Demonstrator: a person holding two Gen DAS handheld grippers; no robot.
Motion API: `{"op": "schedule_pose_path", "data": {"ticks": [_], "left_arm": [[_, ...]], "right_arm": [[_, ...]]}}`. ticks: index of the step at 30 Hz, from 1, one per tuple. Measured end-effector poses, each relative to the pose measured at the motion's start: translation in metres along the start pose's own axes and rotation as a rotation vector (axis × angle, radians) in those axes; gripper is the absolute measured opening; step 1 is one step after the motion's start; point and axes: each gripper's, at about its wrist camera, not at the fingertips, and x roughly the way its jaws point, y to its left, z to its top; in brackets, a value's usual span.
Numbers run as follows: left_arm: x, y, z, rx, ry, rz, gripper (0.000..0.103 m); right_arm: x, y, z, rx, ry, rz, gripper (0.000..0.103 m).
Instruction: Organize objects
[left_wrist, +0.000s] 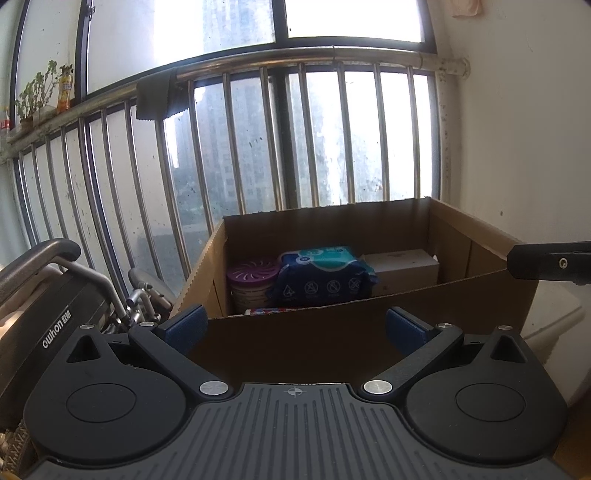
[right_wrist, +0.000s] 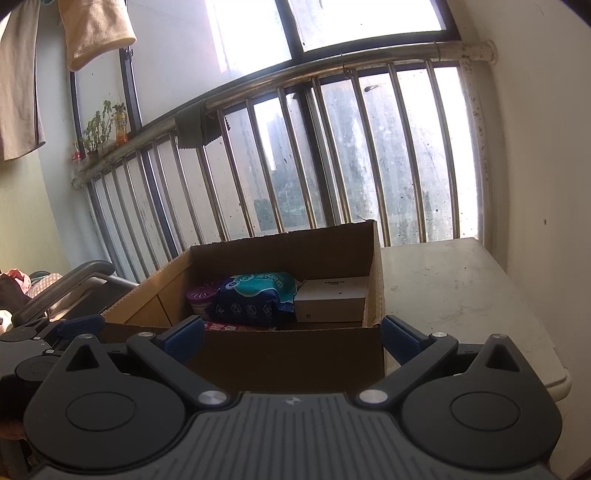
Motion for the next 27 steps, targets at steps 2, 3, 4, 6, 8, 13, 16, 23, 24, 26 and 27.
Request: {"op": "schedule_pose_path", "data": {"ticks": [2,3,4,6,8,13,16,23,24,26,27], "left_arm": [[-0.0016,0.0005,0.0006,0.000,-0.005,0.000,0.103],[-0.0023,0.0010,0.0012,0.000,-0.007,0.002,0.103],[-0.0027,0.0010,0.0014,0.000,-0.009,0.004,0.103],[-0.0035,0.0013,0.0016,0.001,-0.012,0.007,0.103],[-0.0038,0.0016,0.0017,0.000,-0.011,0.008,0.103],[-0.0050,0.0030,0.0004,-0.005,-0.007,0.012,0.103],[-0.0063,0.0037,-0.0004,-0.007,-0.007,0.014,0.103],[-0.0086,0.0041,0.0002,-0.004,-0.011,0.017,0.103],[-0.0087,0.0042,0.0000,-0.006,-0.011,0.018,0.103],[-0.0089,0.0036,-0.0011,-0.002,-0.009,0.026,0.103],[-0.0091,0.0036,-0.0020,-0.001,-0.007,0.031,0.103]], "right_arm": [[-0.0022,0.0009,-0.0001,-0.005,-0.004,-0.002,0.103],[-0.0029,0.0011,0.0000,-0.007,-0.005,-0.002,0.103],[-0.0031,0.0012,0.0000,-0.008,-0.006,-0.002,0.103],[-0.0029,0.0010,0.0002,-0.007,-0.005,-0.002,0.103],[-0.0029,0.0011,0.0002,-0.009,-0.005,-0.001,0.103],[-0.0030,0.0028,0.0000,-0.014,-0.006,0.004,0.103],[-0.0032,0.0031,-0.0004,-0.015,-0.005,0.005,0.103],[-0.0036,0.0047,-0.0009,-0.016,-0.006,0.008,0.103],[-0.0035,0.0046,-0.0009,-0.015,-0.006,0.008,0.103],[-0.0039,0.0042,-0.0008,-0.013,-0.006,0.008,0.103],[-0.0040,0.0043,-0.0008,-0.012,-0.007,0.008,0.103]]}}
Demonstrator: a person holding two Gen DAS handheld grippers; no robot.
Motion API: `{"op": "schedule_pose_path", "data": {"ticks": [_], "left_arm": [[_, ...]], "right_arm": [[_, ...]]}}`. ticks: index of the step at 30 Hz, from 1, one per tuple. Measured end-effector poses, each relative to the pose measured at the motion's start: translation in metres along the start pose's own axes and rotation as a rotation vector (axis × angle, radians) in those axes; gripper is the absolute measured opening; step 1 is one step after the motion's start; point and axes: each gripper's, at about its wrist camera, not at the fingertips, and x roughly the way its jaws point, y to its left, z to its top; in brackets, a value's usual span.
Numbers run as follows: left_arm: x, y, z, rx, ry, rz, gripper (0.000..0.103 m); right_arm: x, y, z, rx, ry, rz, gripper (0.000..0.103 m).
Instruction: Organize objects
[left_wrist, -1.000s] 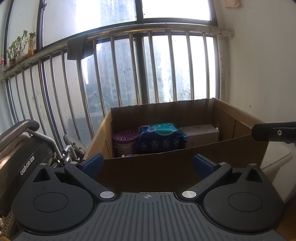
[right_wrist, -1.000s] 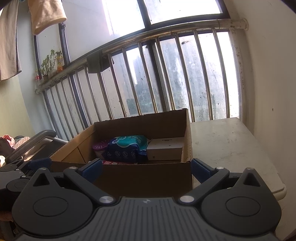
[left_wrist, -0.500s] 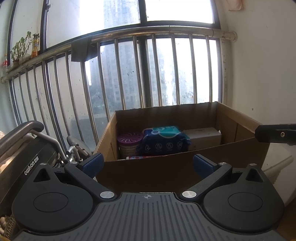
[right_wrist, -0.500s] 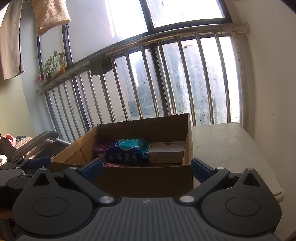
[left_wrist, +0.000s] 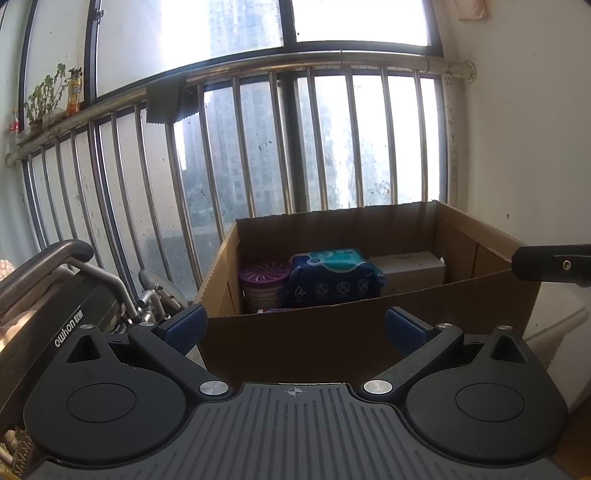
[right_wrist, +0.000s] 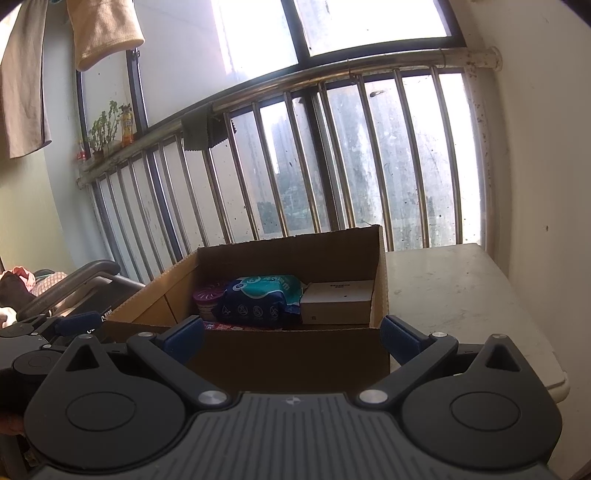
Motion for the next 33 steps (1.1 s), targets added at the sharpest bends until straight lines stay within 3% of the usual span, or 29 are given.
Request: {"op": "schedule_pose_path", "data": {"ticks": [33], "left_arm": [[-0.016,0.002,0.000,-0.008,-0.023,-0.029,0.103]], "right_arm": [[-0.015,0.006,-0.001,-0.032,-0.021,-0.011,0.103]]}}
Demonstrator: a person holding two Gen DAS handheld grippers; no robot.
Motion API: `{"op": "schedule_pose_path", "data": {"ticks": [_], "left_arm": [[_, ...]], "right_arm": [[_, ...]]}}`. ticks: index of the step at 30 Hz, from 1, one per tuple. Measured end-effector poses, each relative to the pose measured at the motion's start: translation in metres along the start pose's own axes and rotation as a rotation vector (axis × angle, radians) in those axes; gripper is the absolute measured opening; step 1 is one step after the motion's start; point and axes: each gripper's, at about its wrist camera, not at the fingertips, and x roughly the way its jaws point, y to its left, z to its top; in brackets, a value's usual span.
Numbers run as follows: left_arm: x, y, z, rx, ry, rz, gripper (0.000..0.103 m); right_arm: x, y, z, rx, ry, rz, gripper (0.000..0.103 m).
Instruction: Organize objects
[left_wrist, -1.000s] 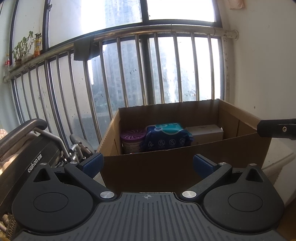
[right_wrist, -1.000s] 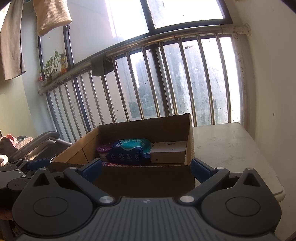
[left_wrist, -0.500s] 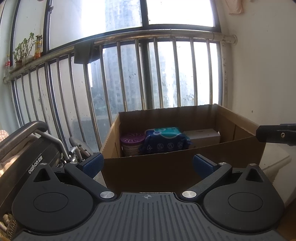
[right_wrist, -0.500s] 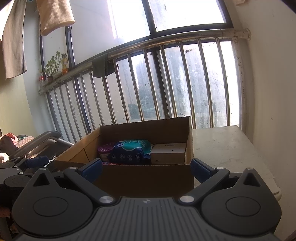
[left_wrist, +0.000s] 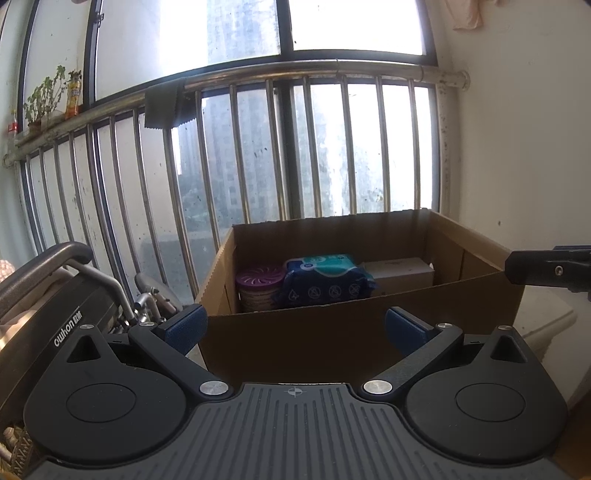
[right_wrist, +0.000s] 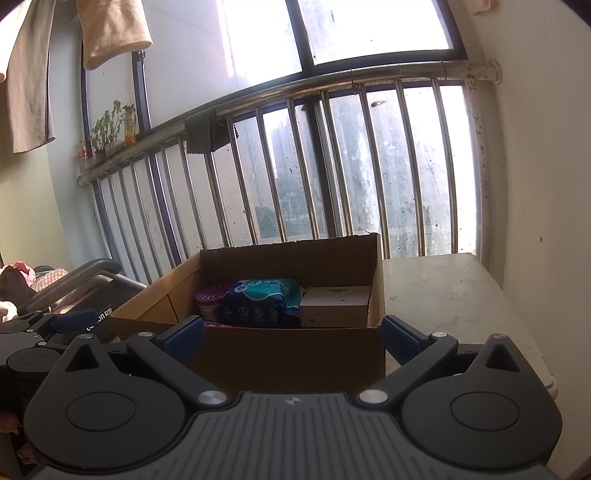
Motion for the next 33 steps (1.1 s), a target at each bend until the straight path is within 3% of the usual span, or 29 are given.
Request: {"op": "schedule_pose_path", "data": {"ticks": [33], "left_arm": [[0.0015,-0.0007,-0.0017,0.010,0.009,-0.008,0.103]], "right_arm": [[0.0004,-0.0015,0.0001,0.007,0.006,0.002,0.103]]}}
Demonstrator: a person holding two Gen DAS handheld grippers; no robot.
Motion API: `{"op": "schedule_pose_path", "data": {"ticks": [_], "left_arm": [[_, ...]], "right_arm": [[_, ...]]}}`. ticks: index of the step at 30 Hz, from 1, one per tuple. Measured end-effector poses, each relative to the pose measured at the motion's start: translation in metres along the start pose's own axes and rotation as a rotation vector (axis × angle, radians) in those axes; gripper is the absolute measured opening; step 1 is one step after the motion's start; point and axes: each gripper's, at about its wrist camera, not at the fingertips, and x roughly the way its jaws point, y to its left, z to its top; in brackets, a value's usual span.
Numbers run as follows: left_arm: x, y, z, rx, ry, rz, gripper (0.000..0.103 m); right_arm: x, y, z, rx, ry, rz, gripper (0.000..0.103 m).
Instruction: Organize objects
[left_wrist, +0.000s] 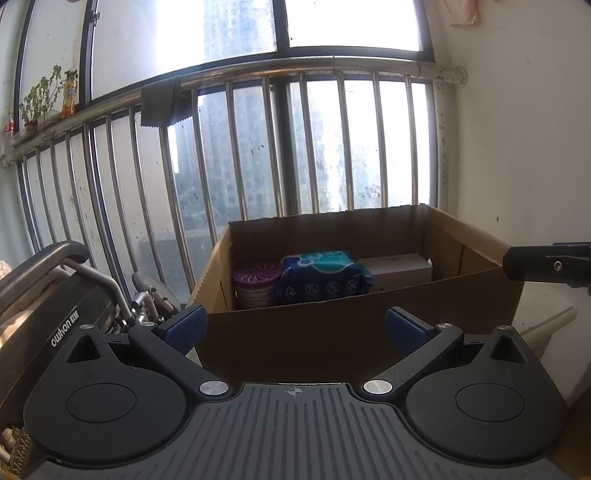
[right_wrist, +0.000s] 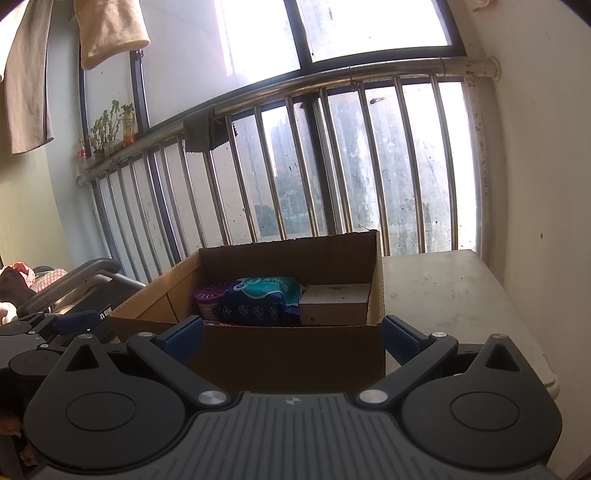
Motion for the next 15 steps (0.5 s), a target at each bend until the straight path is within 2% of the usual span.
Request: {"op": "schedule_pose_path", "data": {"ticks": [15], "left_arm": [[0.0015,0.0031,-0.0003,-0.007,-0.001,0.013,0.103]], "right_arm": [[0.0016,0.0012,-0.0024,-0.010,0.010,0.000,0.103]]}}
